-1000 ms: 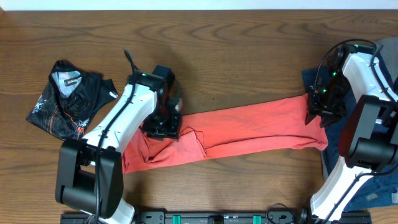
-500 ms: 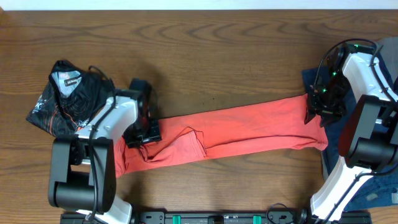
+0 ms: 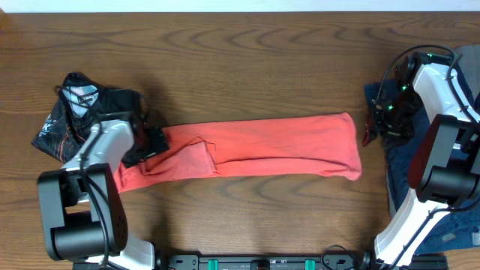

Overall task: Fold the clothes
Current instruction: 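Lower the stretched strip onto the table and release with both grippers, then grasp the strip's right end with the right gripper and fold it leftward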

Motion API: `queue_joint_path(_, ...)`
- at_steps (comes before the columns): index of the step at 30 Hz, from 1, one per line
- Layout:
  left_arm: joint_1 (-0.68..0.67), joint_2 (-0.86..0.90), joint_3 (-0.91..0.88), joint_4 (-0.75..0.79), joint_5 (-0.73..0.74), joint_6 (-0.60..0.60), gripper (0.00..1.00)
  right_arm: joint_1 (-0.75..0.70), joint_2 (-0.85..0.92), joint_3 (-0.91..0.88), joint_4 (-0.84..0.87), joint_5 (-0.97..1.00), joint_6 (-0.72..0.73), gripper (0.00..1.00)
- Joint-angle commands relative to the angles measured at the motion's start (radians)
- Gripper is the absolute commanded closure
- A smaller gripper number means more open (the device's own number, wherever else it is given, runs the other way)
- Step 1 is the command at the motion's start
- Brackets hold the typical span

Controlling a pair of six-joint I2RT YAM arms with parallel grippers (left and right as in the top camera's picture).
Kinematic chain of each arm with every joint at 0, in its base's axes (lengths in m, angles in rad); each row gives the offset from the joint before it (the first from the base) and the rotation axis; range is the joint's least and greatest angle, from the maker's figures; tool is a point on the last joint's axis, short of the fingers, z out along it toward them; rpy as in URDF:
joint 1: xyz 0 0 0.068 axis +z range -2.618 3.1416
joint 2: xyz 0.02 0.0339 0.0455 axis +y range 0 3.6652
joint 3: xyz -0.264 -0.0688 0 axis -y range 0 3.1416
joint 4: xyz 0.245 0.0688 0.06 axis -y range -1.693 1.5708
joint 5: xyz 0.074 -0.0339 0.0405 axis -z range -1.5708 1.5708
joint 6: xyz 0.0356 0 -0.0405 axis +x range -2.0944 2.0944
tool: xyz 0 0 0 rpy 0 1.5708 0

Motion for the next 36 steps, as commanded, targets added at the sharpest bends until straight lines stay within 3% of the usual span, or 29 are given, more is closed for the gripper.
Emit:
queue_joint_path(1,0.031,0.007,0.045,-0.037,0.083,0.085,0.21,0.01,-0.019,-0.015,0.021,-0.093,-0.083,0.42)
queue_joint_path(4,0.023,-0.009,0.087,-0.097,0.156,0.109,0.18,0.021,-0.019,-0.053,0.076,-0.094,-0.083,0.35)
queue_joint_path(10,0.0,-0.13,0.112,-0.148,0.161,0.113,0.05,0.052,-0.019,-0.172,0.23,-0.197,-0.085,0.24)
queue_joint_path(20,0.0,-0.268,0.111,-0.178,0.161,0.109,0.02,0.187,-0.019,-0.339,0.464,-0.295,-0.104,0.24)
queue_joint_path(22,0.0,-0.266,0.106,-0.183,0.161,0.109,0.02,0.218,-0.019,-0.347,0.463,-0.291,-0.105,0.31)
queue_joint_path(28,0.0,-0.266,0.103,-0.192,0.161,0.109,0.02,0.256,-0.019,-0.347,0.46,-0.206,-0.05,0.76)
queue_joint_path(32,0.0,-0.266,0.103,-0.201,0.162,0.109,0.02,0.242,-0.02,-0.338,0.458,-0.04,0.055,0.99)
queue_joint_path(36,0.0,-0.266,0.103,-0.214,0.162,0.109,0.02,0.202,-0.025,-0.281,0.413,0.114,0.153,0.99)
